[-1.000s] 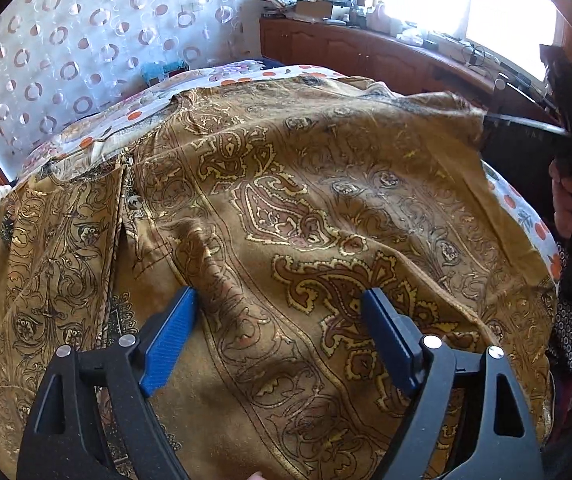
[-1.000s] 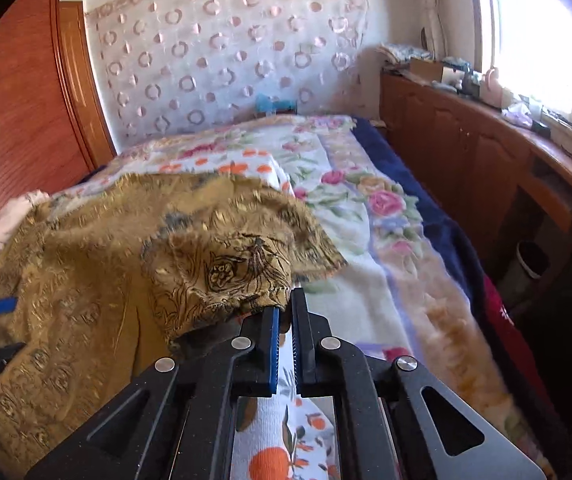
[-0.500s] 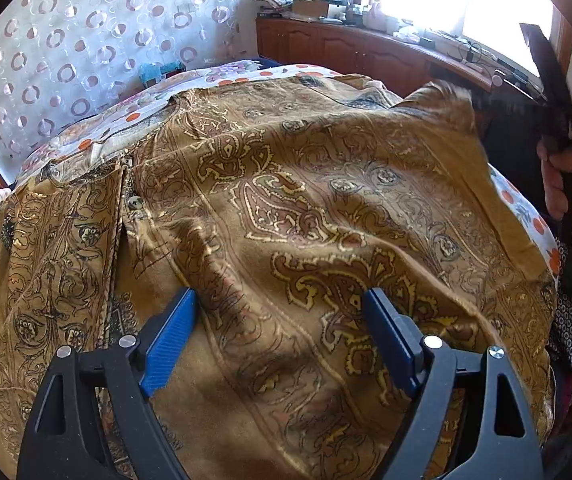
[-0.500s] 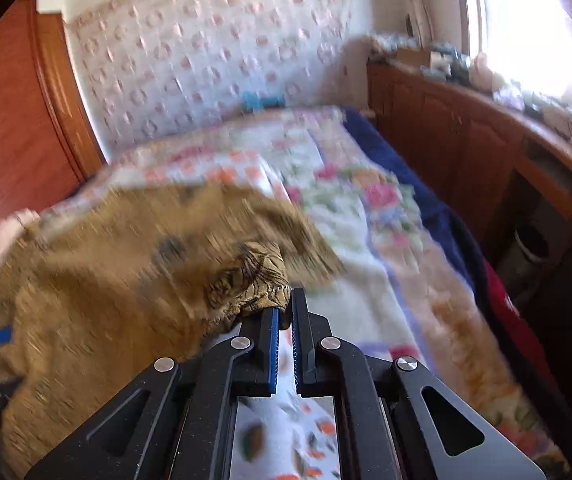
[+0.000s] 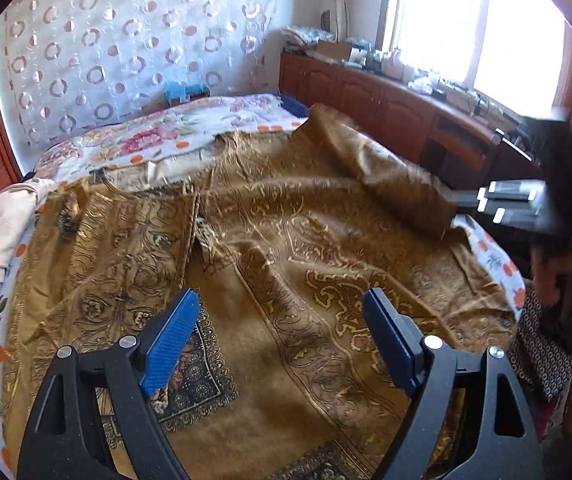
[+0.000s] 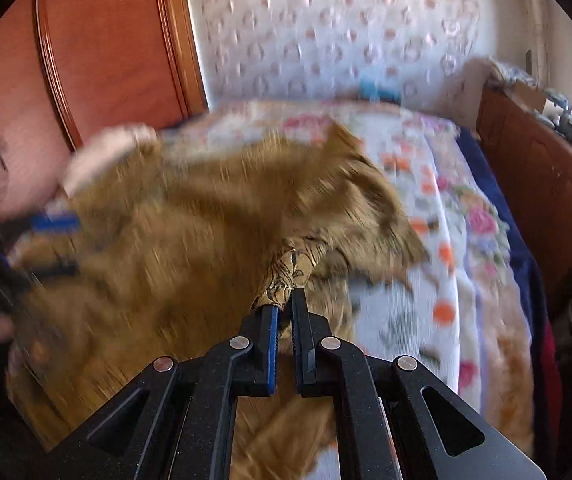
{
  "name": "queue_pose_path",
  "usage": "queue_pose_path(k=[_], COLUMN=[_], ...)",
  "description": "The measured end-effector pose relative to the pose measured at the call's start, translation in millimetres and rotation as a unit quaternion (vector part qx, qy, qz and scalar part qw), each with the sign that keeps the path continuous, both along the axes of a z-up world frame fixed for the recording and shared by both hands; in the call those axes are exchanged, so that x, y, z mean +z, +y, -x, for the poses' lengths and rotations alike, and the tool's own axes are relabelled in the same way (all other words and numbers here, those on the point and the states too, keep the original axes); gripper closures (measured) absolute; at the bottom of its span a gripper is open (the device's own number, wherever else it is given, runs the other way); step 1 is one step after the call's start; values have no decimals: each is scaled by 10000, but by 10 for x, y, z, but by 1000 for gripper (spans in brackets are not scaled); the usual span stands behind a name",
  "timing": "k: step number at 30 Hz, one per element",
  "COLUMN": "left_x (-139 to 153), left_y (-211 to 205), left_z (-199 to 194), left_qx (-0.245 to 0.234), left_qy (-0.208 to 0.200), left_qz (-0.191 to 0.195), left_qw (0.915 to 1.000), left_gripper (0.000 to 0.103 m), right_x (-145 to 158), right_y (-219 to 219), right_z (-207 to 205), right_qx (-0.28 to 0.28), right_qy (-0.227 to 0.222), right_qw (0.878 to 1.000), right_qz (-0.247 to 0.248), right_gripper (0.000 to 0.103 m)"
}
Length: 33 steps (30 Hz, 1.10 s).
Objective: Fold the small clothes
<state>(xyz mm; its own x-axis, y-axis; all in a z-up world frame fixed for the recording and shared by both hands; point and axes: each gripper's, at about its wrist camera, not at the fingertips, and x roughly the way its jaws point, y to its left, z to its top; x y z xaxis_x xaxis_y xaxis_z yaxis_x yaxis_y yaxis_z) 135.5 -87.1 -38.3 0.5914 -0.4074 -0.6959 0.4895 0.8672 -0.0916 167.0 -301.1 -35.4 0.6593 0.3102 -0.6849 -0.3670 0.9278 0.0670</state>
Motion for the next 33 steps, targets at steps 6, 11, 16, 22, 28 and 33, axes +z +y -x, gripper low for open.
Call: queue_pose_path(k=[6, 11, 16, 22, 28, 33], left_x=[124, 147, 137, 147, 93, 57], left_y=[-44, -116, -130, -124, -96, -41], left_z=[87, 135, 130, 163, 172, 171], left_qx=[-116, -123, -81, -7, 11, 76], left_qy=[-152, -277, -252, -328, -294, -248], left_qz=[192, 130, 158, 99, 95, 134], left_qw=[9996, 9995, 9995, 9994, 9995, 9996], left_gripper=[18, 18, 18, 18, 18, 18], right_x=[-121, -9, 10, -159, -235, -209], right_y=[-153, -357, -605, -535, -432, -325], right_z=[114, 268, 46, -566, -1042, -1126], right_qx=[-158, -529, -978, -1147, -1277, -1107], right_qy=[181, -62, -207, 170, 462, 447], right_qw=[9997, 9983, 9938, 9925, 9904, 9928], right_qz=[51, -230, -485, -393, -242, 44], right_gripper=[70, 61, 61, 61, 61, 71])
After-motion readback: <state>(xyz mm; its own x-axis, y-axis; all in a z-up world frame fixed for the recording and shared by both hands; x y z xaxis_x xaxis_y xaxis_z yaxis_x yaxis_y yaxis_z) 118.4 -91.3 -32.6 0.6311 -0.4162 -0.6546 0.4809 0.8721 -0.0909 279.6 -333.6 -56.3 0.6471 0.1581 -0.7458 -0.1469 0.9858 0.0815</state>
